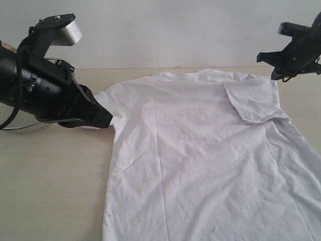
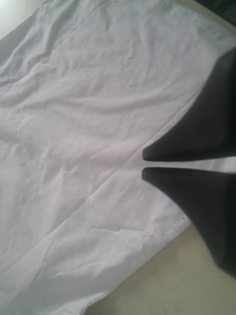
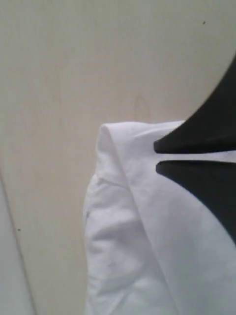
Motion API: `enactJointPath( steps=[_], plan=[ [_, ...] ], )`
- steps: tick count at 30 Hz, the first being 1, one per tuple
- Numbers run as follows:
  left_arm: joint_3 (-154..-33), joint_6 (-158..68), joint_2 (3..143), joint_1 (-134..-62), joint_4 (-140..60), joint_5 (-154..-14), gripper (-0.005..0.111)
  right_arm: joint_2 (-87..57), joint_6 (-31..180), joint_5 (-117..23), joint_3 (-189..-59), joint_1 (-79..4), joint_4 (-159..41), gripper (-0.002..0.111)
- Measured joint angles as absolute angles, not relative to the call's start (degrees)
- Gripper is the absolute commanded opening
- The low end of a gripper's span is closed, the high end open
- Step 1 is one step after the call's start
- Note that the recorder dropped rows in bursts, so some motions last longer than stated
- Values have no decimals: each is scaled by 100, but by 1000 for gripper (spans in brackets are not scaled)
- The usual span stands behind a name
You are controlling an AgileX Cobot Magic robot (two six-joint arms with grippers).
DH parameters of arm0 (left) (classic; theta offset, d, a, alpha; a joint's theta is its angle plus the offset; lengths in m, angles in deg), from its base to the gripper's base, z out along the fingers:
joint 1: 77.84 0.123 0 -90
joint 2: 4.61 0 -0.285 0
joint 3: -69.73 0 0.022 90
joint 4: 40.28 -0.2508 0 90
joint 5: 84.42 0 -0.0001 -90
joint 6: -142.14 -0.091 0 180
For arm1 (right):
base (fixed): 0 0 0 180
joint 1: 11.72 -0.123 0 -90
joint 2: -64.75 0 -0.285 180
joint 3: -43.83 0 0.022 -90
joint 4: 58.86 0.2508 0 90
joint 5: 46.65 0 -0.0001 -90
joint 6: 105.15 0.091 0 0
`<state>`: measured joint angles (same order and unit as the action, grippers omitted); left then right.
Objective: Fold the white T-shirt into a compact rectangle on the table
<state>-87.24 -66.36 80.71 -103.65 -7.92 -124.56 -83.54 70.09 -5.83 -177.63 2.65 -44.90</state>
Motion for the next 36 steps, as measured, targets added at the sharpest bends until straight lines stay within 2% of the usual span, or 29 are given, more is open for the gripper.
enactJointPath(
  steps=[6, 10, 19, 26, 29, 33, 36],
  plan=[
    [-8724, -6636, 8071, -10365, -734, -12456, 5, -7744, 7144, -116, -17801, 346, -4383, 0],
    [-8724, -6636, 8071, -10365, -693, -12456, 5, -7207, 7190, 42, -17262, 346, -4313, 0],
    [-8724, -6636, 8071, -10365, -4, -12467, 5, -5047, 6951, -664, -14419, 354, -4023, 0],
    [-8724, -6636, 8061, -10365, 292, -11991, 5, -3590, 5203, -922, -12124, 294, -2687, 0],
    [-8724, -6636, 7968, -10301, 306, -11813, 5, -3236, 4283, -1145, -11535, -6, -2113, 0],
    [-8724, -6636, 7739, -10018, 331, -11673, 5, -3095, 3349, -1327, -11374, -734, -1832, 0],
    [-8724, -6604, 7544, -9544, 259, -11816, 5, -3086, 2800, -1652, -11374, -1409, -1797, 8]
  ],
)
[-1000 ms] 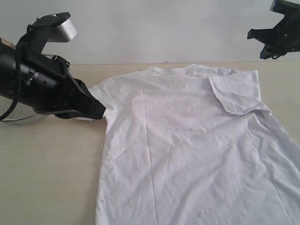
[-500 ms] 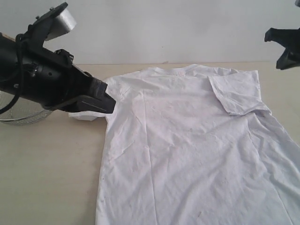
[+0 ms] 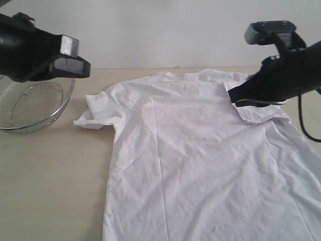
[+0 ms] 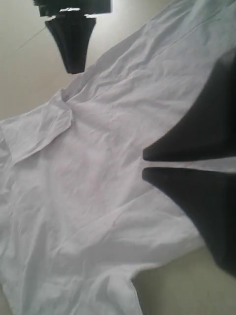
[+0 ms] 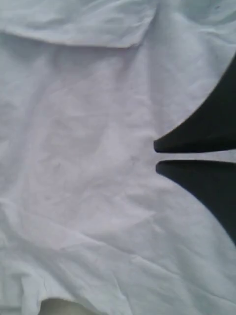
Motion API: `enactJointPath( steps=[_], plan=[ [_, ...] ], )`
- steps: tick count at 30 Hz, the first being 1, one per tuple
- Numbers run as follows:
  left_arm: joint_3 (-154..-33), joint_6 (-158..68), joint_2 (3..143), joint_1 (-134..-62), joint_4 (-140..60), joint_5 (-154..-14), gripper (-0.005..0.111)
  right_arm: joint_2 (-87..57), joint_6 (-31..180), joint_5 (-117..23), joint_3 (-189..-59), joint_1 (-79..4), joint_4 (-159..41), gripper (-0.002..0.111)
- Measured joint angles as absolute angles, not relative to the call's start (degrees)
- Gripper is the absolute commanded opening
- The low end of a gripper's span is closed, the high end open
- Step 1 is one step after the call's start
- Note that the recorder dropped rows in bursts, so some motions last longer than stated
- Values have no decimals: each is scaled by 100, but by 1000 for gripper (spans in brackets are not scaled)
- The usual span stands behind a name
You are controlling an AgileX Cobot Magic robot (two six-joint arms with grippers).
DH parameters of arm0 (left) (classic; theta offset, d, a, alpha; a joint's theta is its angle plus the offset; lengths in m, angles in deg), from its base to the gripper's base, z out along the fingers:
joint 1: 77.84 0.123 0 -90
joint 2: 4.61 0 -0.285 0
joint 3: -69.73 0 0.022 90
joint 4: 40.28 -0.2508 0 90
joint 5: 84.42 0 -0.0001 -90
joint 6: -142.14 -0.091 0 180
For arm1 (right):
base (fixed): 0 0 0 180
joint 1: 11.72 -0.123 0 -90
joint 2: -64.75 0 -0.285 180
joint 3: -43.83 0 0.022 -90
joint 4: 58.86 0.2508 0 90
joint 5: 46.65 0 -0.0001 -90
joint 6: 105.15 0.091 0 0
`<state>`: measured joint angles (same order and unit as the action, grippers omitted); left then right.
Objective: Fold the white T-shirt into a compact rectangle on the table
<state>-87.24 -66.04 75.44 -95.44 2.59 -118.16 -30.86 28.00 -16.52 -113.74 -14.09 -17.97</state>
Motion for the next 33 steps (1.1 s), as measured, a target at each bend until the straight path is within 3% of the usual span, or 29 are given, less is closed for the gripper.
enactJointPath(
  steps=[5, 10, 17, 22, 33],
  plan=[
    [-8538, -6314, 7315, -8535, 31, -12319, 5, -3188, 2496, -2472, -11571, -2608, -1786, 45],
    [-8034, -5891, 6623, -7905, 91, -12044, 5, -4171, 2408, -2769, -12634, -3881, -1842, 44],
    [-7228, -5745, 5963, -7641, 77, -11815, 5, -5912, 2404, -2367, -14737, -4624, -2435, 44],
    [-7169, -5745, 5694, -7637, 16, -11815, 5, -6920, 2508, -2189, -15708, -4869, -2700, 44],
    [-7169, -5434, 5470, -7637, -507, -11815, 5, -7903, 2775, -2115, -16499, -4894, -3112, 44]
  ],
)
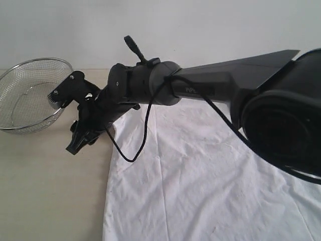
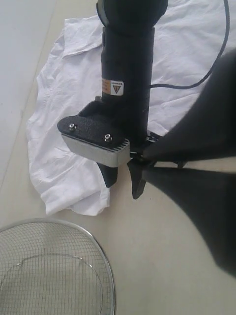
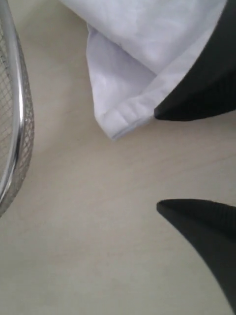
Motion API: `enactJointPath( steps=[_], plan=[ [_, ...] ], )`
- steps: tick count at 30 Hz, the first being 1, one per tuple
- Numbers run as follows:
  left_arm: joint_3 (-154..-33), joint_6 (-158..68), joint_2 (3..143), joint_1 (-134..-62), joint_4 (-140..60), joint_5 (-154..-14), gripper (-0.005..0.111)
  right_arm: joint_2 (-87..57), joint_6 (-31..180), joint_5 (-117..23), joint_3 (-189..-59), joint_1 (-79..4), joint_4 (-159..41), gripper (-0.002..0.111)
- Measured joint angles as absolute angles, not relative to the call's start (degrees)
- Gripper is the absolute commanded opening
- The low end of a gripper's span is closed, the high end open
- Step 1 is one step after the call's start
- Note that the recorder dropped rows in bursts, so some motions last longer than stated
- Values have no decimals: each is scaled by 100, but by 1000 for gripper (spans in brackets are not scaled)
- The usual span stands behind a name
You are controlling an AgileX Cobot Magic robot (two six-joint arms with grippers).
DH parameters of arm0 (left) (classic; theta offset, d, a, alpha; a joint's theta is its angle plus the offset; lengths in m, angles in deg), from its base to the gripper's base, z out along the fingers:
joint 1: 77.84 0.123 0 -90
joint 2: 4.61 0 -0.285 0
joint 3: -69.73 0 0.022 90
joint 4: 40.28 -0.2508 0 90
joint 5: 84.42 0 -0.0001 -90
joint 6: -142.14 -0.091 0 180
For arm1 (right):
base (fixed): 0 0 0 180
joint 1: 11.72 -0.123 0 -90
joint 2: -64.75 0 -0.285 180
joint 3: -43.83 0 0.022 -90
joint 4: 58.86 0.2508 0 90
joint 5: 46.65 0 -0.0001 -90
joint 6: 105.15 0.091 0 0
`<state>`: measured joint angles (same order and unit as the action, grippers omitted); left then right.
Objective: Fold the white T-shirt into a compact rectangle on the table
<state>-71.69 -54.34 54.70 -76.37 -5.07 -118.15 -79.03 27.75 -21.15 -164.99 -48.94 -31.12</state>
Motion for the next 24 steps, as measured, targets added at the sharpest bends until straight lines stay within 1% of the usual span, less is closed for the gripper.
enactJointPath(
  steps=[14, 24],
  plan=[
    [-7169, -5411, 5470, -7637, -555, -11860, 5, -7991, 2940, -2440, -16680, -4894, -3529, 44],
    [-7169, -5411, 5470, -7637, -555, -11860, 5, -8018, 2869, -2510, -17085, -4894, -3660, 44]
  ],
)
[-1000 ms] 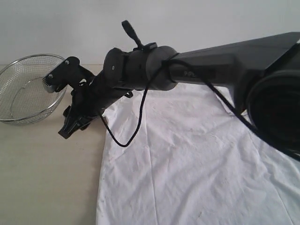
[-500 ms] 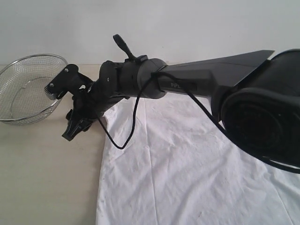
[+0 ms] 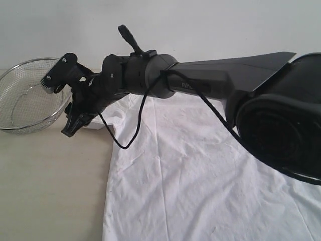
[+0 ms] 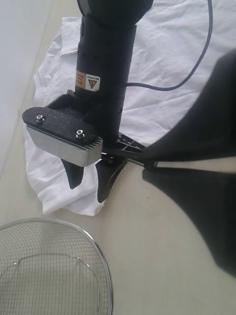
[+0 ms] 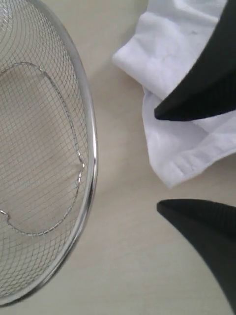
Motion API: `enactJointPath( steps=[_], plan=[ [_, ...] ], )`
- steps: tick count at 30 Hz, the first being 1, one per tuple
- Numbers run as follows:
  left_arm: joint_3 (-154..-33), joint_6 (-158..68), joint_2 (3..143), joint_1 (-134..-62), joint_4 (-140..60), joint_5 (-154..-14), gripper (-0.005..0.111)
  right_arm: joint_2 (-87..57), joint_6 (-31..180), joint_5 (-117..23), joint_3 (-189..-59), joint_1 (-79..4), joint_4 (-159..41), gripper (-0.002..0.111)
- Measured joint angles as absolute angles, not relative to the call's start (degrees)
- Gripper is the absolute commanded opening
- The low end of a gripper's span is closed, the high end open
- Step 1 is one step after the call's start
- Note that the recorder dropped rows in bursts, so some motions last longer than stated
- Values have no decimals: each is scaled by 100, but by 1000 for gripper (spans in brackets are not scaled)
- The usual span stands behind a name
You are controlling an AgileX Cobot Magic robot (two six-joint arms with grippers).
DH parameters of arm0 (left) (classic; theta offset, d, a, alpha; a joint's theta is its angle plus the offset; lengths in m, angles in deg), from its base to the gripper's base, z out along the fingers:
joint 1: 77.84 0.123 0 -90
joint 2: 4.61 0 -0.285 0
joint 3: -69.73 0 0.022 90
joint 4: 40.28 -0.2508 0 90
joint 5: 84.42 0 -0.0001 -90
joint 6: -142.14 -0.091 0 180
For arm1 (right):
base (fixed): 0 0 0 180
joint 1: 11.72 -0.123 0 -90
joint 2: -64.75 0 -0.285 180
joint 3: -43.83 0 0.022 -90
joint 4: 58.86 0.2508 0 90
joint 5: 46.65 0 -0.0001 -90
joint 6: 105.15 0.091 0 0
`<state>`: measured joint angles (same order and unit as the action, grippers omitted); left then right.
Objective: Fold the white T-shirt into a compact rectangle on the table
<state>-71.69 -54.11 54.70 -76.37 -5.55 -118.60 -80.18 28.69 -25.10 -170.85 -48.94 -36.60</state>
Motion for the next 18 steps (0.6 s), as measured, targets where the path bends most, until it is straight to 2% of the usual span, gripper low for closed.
enactJointPath(
  steps=[13, 15, 16, 18],
  plan=[
    [-7169, -5411, 5470, -7637, -567, -11860, 5, -8482, 2846, -2687, -17085, -5012, -3811, 43],
    [-7169, -5411, 5470, -7637, -567, -11860, 5, -8494, 2846, -2831, -17085, -5012, -3835, 30],
    [-7169, -5411, 5470, -7637, -567, -11860, 5, -8508, 2846, -2868, -17085, -5012, -3835, 16],
    [-7169, -5411, 5470, -7637, -567, -11860, 5, -8543, 2846, -2905, -17085, -5012, -3835, 0]
  ],
)
